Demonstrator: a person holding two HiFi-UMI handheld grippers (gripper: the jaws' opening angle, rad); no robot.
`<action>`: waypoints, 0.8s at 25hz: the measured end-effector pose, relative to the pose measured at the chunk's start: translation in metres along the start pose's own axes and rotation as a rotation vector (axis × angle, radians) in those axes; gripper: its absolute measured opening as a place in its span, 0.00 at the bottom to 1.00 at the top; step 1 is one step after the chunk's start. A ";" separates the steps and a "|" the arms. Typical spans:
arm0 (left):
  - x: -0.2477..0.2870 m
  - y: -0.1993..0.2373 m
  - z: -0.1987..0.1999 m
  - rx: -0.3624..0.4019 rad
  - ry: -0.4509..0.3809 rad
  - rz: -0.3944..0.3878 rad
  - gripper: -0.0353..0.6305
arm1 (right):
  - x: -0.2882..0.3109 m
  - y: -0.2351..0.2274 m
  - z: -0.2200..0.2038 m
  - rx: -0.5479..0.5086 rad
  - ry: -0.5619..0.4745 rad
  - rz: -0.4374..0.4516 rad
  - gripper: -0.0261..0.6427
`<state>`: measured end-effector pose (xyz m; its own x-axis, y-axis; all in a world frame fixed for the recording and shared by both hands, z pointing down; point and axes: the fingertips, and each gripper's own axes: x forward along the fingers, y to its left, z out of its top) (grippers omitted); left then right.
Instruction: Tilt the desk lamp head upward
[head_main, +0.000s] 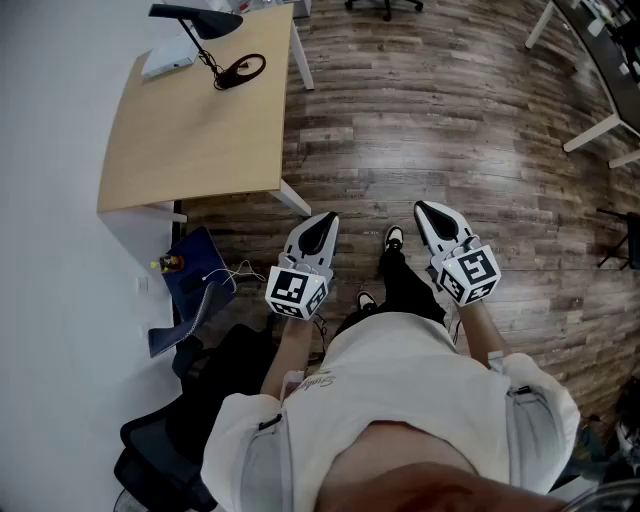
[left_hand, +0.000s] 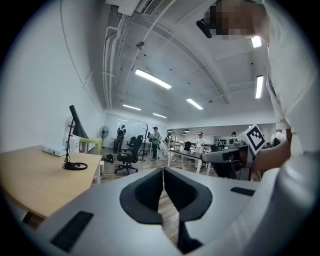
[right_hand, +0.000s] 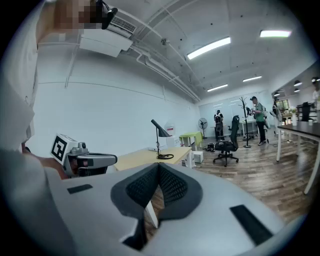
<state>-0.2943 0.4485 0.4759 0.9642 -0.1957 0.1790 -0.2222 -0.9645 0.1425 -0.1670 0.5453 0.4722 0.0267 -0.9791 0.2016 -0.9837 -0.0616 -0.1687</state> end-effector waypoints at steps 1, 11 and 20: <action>0.013 0.007 0.004 0.000 -0.006 0.000 0.08 | 0.012 -0.011 0.002 -0.016 -0.004 -0.001 0.03; 0.143 0.091 0.057 0.020 0.015 0.070 0.08 | 0.132 -0.119 0.059 -0.098 -0.060 0.072 0.03; 0.246 0.138 0.103 -0.153 -0.087 0.150 0.08 | 0.213 -0.223 0.081 -0.167 -0.006 0.151 0.03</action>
<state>-0.0727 0.2484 0.4391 0.9262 -0.3553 0.1260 -0.3766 -0.8869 0.2676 0.0724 0.3349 0.4744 -0.1227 -0.9758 0.1808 -0.9924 0.1183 -0.0346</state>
